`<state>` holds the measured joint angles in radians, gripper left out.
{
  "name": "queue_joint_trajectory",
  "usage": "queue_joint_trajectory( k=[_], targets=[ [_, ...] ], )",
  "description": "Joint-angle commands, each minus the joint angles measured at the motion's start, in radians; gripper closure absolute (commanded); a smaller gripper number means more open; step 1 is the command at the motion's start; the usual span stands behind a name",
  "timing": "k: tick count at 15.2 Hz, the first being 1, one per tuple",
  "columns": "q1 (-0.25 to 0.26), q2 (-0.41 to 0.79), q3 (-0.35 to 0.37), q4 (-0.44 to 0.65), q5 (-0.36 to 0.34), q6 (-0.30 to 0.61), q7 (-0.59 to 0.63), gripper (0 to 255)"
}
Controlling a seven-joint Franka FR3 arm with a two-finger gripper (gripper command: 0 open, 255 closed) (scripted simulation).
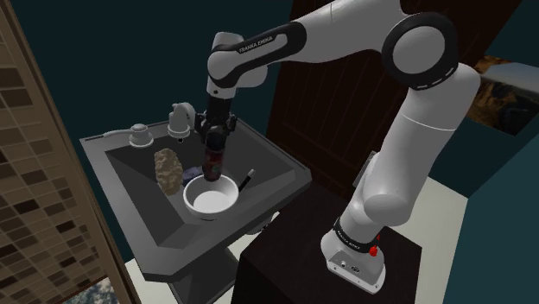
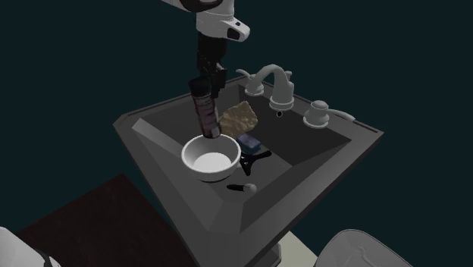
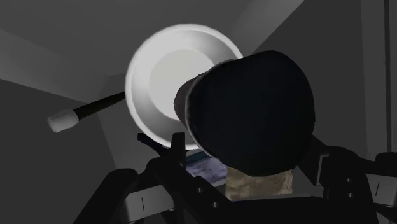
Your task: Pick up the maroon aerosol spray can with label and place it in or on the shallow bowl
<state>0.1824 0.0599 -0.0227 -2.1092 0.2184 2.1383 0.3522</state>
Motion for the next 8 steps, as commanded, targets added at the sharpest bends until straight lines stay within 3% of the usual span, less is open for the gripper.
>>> queue_joint_trajectory(
  k=[1,8],
  targets=[
    [0.000,0.013,0.000,-0.012,0.004,0.026,-0.007,255],
    [0.001,0.063,0.003,-0.050,0.020,0.112,-0.029,255]
  ],
)
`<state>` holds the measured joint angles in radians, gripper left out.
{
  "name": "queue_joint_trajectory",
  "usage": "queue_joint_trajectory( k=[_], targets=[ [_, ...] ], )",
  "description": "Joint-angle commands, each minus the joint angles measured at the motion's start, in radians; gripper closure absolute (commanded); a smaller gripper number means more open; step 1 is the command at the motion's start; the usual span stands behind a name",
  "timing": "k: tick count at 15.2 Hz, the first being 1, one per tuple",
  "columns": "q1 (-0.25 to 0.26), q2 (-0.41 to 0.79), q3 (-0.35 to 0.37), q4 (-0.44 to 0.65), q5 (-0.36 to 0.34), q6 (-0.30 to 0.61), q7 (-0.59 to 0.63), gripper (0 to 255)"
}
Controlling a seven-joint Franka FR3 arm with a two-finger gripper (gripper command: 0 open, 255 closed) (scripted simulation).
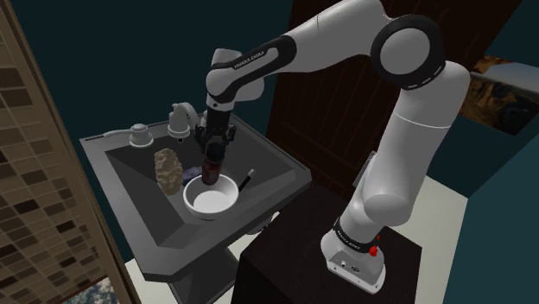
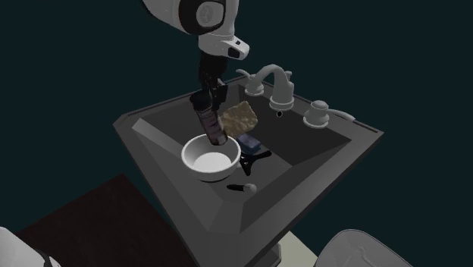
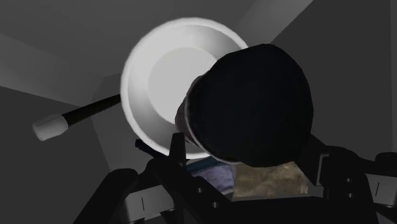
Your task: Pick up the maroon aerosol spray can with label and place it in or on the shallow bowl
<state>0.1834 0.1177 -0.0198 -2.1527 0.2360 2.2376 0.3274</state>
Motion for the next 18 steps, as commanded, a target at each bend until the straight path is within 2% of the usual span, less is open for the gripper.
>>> queue_joint_trajectory(
  k=[1,7,15,16,18],
  targets=[
    [0.000,0.013,0.001,-0.011,0.005,0.024,-0.007,255],
    [0.000,0.070,0.005,-0.035,0.024,0.104,-0.031,255],
    [0.000,0.070,0.005,-0.035,0.024,0.104,-0.031,255],
    [0.000,0.070,0.005,-0.035,0.024,0.104,-0.031,0],
    [-0.001,0.070,0.005,-0.035,0.024,0.104,-0.031,0]
  ],
)
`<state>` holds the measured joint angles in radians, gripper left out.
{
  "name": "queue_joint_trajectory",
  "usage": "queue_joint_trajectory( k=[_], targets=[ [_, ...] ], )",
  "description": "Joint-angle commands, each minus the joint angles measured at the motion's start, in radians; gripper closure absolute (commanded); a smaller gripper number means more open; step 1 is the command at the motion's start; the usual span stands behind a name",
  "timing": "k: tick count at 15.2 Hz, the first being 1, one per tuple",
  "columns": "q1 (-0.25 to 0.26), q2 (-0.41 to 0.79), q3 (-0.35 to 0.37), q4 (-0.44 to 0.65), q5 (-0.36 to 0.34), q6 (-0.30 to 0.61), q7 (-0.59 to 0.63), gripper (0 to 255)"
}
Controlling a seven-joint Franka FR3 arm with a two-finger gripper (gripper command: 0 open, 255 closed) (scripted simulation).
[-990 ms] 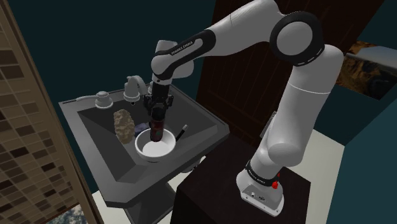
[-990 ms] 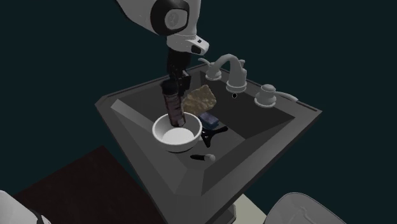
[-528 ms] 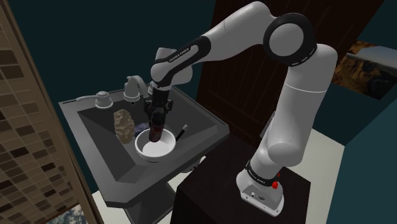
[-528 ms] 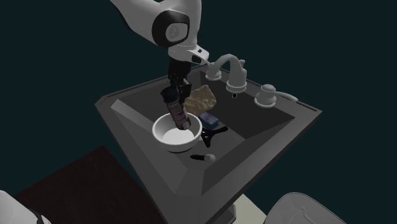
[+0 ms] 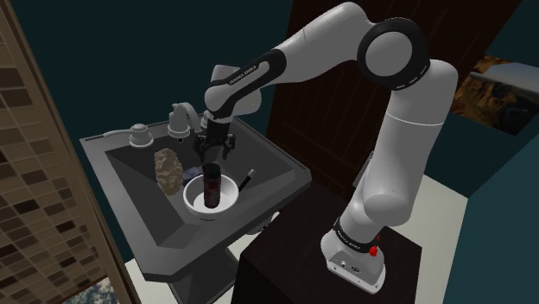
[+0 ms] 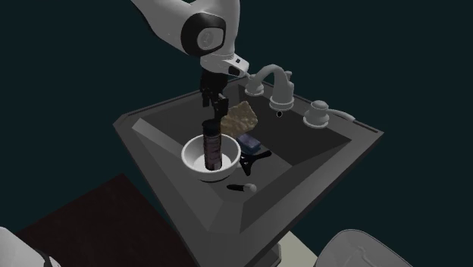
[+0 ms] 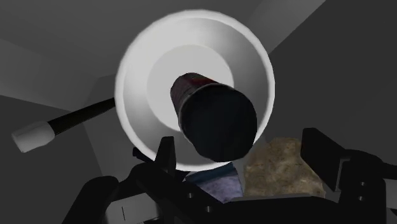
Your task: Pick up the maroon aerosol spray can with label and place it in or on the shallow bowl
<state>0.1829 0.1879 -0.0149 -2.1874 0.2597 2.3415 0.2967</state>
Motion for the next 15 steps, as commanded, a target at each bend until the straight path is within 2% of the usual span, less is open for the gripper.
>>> queue_joint_trajectory(
  k=[1,3,7,15],
  targets=[
    [0.000,0.000,0.000,0.000,0.000,0.000,0.000,0],
    [0.000,0.000,0.000,0.000,0.000,0.000,0.000,0],
    [-0.009,-0.075,-0.013,0.041,-0.025,-0.117,0.016,0],
    [-0.009,-0.075,-0.013,0.041,-0.025,-0.117,0.016,0]
  ],
)
